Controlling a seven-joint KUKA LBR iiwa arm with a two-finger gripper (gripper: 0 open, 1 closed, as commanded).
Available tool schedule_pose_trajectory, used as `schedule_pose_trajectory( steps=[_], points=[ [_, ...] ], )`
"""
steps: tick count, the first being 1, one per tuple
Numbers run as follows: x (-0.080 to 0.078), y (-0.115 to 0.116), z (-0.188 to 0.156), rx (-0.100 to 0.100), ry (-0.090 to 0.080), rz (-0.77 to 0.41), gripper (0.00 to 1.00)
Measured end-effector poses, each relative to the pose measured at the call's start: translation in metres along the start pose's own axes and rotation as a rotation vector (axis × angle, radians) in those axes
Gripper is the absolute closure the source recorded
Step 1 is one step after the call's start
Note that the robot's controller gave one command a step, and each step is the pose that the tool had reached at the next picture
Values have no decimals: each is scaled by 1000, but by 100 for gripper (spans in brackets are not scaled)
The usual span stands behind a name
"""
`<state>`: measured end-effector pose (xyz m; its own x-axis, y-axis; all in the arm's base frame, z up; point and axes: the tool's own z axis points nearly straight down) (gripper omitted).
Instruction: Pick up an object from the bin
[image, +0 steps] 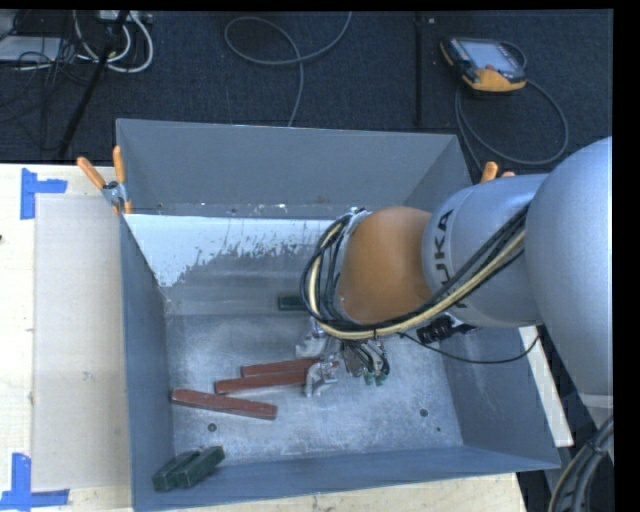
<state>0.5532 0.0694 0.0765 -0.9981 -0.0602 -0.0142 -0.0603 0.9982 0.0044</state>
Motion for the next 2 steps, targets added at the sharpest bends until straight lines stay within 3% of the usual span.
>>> schedule_pose_trajectory(
  steps=[1,2],
  points=[
    [0,0,0,0,0,0,100],
    [0,0,-30,3,17,-142,0]
  ],
)
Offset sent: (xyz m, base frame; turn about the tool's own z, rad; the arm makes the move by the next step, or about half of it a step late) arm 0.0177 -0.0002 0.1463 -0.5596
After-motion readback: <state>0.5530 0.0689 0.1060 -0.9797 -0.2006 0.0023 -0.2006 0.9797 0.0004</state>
